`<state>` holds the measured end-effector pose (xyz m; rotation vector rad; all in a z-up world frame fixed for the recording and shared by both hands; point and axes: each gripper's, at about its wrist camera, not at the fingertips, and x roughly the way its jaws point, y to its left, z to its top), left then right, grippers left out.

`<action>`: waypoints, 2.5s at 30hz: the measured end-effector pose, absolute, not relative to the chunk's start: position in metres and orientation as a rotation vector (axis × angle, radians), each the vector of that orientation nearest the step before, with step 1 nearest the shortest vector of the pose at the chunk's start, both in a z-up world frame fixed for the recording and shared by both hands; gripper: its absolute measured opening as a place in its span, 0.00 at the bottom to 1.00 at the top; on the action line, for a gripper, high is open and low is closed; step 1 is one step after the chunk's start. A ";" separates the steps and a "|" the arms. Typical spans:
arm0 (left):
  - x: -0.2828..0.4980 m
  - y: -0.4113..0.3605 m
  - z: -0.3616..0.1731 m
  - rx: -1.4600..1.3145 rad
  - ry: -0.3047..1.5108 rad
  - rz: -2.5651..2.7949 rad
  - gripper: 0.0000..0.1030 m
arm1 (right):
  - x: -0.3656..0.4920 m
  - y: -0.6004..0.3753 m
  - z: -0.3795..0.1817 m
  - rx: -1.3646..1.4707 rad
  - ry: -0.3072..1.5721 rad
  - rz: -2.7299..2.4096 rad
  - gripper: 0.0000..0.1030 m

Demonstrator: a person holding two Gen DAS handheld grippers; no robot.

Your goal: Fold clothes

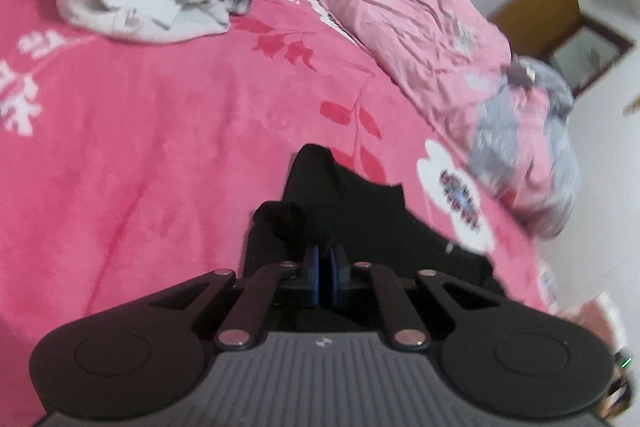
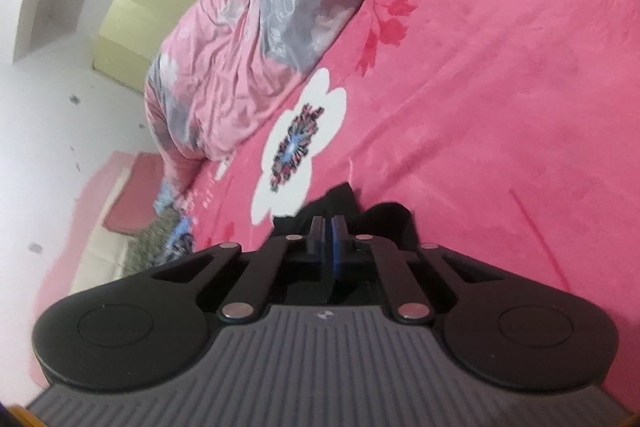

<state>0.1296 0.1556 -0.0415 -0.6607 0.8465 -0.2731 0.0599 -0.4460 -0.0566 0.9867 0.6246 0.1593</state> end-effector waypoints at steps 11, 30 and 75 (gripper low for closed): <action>0.165 0.179 -0.065 -1.019 0.801 -0.280 0.06 | 0.078 -0.458 -0.066 1.057 0.581 0.155 0.00; 0.162 0.183 -0.052 -0.776 0.738 -0.153 0.37 | 0.077 -0.295 0.011 -0.046 0.649 0.447 0.19; 0.143 0.109 -0.052 -0.187 0.716 -0.065 0.55 | 0.057 -0.323 -0.031 -0.439 0.712 0.266 0.75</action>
